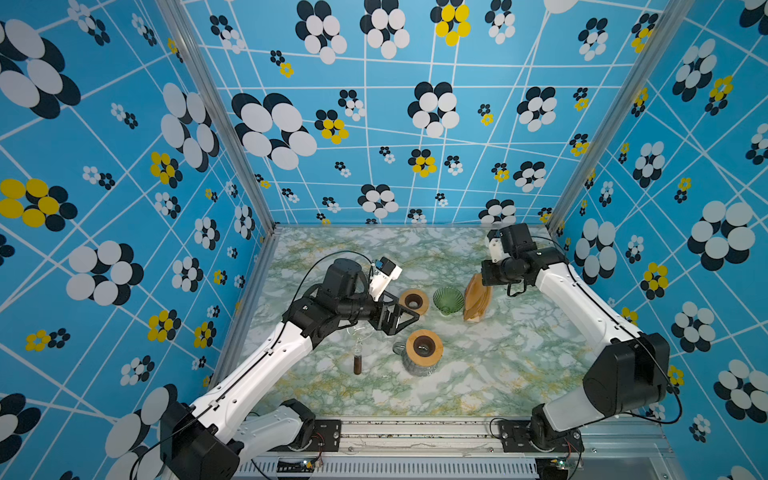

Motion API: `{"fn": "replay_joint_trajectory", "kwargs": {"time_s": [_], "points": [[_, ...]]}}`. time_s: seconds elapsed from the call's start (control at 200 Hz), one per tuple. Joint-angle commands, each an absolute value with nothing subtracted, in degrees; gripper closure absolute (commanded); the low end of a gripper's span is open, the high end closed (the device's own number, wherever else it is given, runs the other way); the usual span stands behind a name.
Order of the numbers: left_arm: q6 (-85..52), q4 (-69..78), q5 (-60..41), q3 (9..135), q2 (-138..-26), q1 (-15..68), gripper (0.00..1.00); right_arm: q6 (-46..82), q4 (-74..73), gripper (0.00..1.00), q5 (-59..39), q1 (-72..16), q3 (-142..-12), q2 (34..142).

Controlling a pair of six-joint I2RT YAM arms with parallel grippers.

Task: Place the coffee filter in the dripper
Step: 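Pull the paper filter out and carry it toward the green dripper, then open the right gripper and grasp the rim of the green ribbed dripper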

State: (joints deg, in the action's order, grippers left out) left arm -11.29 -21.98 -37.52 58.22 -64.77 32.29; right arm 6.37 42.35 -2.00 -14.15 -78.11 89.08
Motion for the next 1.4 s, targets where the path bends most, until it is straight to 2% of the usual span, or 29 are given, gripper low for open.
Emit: {"fn": "replay_joint_trajectory", "kwargs": {"time_s": [0.0, 0.11, 0.265, 0.46, 0.585, 0.76, 0.965, 1.125, 1.395], "points": [[-10.4, -23.0, -37.0, 58.2, -65.2, 32.6, 0.01, 5.9, 41.2, 0.98, -0.7, -13.8, -77.0, 90.3], [-10.2, -23.3, -36.6, 58.4, -65.5, 32.7, 0.01, 5.9, 40.8, 0.93, -1.1, -13.9, -76.7, 90.4], [-10.2, -24.2, -35.2, 58.7, -66.0, 32.6, 0.01, 6.8, 41.0, 0.8, -1.7, -13.9, -76.9, 89.0], [-10.5, -24.4, -33.3, 58.7, -66.1, 32.6, 0.01, 9.5, 39.6, 0.59, -3.7, -13.8, -74.7, 82.1], [-10.6, -24.5, -32.9, 58.8, -66.3, 32.4, 0.01, 12.4, 37.7, 0.53, -8.7, -14.3, -71.5, 77.0], [-9.9, -24.2, -33.3, 58.7, -65.8, 31.8, 0.01, 16.1, 38.9, 0.54, -12.7, -18.7, -69.9, 76.1], [-9.6, -24.5, -33.5, 58.8, -65.9, 31.8, 0.01, 19.9, 38.5, 0.54, -9.3, -25.0, -69.6, 79.5], [-9.5, -24.7, -33.6, 58.8, -66.0, 31.8, 0.01, 21.5, 39.3, 0.56, -6.3, -25.9, -70.9, 84.1], [-9.4, -24.8, -33.5, 58.9, -65.8, 31.9, 0.01, 21.5, 38.6, 0.64, -3.3, -25.8, -70.2, 89.2]]}}
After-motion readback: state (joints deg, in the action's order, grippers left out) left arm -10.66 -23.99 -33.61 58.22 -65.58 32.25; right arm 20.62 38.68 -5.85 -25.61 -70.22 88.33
